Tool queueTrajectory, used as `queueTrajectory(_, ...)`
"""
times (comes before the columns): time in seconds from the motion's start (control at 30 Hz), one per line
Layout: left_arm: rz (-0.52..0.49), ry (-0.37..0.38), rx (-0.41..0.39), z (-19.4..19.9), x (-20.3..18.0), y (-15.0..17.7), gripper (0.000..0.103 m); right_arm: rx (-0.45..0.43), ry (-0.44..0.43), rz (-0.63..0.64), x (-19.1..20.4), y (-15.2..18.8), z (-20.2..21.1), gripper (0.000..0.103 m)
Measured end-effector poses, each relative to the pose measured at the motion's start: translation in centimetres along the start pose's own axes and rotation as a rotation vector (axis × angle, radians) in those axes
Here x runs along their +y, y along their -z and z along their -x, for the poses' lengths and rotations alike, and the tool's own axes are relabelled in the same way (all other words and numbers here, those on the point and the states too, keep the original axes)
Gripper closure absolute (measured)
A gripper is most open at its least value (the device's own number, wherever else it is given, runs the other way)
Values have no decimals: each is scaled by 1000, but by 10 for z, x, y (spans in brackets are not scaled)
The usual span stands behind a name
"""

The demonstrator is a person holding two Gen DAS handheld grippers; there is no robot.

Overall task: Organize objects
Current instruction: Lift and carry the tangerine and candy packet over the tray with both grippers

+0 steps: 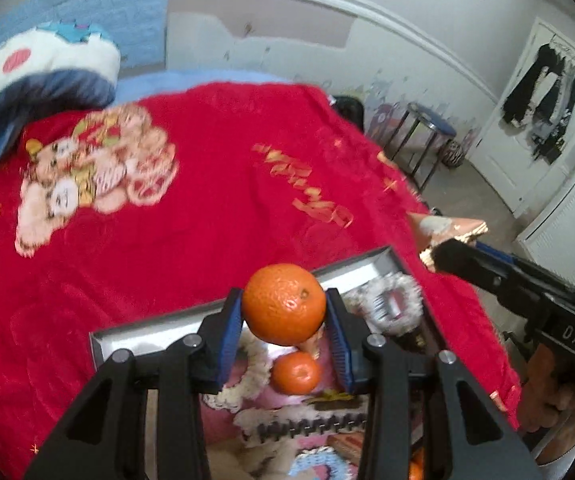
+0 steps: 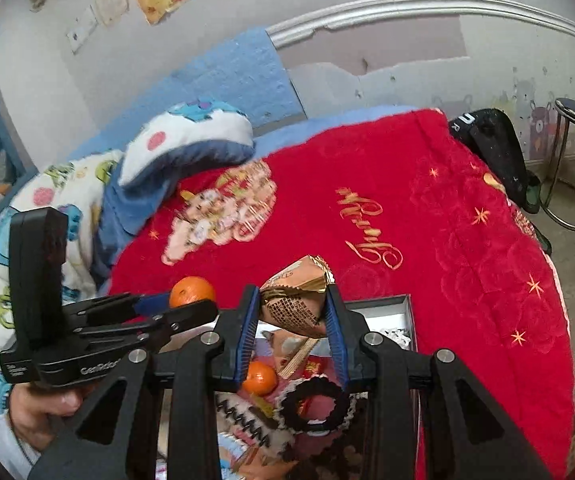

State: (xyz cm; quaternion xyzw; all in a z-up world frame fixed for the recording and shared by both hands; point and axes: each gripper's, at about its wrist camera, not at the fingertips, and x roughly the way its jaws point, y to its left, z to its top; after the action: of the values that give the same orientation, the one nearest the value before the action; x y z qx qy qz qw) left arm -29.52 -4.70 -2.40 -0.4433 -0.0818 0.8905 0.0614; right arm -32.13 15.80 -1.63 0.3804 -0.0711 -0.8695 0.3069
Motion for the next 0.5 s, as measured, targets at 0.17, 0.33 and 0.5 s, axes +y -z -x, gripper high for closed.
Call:
queueTrajectory(0.17, 9, -11, 52, -20, 6, 13, 64, 18, 33, -16, -6, 14, -25, 72)
queueTrajectory(0.33, 6, -18, 80, -32, 8, 21, 64, 48, 21, -46, -12, 24, -48, 72)
queueTrajectory(0.5, -6, -28, 99, -40, 6, 27, 64, 90, 33, -22, -6, 35, -68, 72)
